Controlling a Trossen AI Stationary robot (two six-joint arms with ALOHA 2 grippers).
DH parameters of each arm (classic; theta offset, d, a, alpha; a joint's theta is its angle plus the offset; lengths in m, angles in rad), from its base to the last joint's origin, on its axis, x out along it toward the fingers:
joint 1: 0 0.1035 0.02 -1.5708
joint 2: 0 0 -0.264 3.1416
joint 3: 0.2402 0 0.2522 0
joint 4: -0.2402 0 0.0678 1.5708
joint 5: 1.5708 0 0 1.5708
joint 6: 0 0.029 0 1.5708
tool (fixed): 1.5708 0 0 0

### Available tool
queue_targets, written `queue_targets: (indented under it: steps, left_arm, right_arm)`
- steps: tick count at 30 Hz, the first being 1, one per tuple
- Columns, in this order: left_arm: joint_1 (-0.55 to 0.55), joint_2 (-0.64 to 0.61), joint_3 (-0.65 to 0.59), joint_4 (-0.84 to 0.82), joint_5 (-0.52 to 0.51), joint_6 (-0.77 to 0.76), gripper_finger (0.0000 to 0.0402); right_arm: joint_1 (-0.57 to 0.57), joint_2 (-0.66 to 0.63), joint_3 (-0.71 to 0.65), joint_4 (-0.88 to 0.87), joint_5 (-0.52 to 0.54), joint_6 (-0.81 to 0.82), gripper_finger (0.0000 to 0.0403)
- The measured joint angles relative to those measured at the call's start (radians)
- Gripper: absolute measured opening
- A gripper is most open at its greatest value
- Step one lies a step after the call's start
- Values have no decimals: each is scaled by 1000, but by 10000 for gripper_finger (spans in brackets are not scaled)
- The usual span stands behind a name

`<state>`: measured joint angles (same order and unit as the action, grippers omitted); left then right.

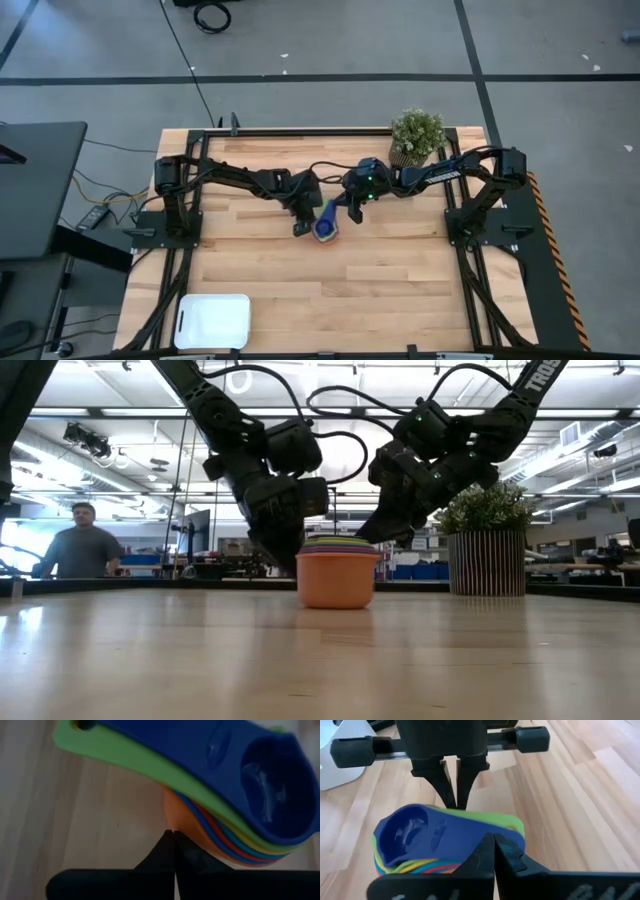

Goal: Nest measuring cups in basket
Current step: Stack the violet measuring cup into the green measuring cup

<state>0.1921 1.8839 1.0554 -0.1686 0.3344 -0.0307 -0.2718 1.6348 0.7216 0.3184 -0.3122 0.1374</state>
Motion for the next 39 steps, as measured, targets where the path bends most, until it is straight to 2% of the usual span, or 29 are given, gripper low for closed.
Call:
queue_targets:
  steps: [8, 18, 26, 35, 39]
  left_arm:
    - [3, -1, 0, -22, 0, -2, 0]
    - [3, -1, 0, -29, 0, 1, 0]
    - [3, -1, 0, -19, 0, 1, 0]
    - [3, -1, 0, -12, 2, 24, 0]
    - [3, 1, 0, -2, 2, 28, 0]
  right_arm:
    - [-5, -31, 23, -44, -3, 22, 0]
    - [-4, -66, 80, -393, -6, 79, 0]
    - [-13, -65, 81, -383, -13, 121, 0]
    - [-10, 76, 81, -261, -86, 126, 0]
    - [-11, 87, 86, -210, -88, 130, 0]
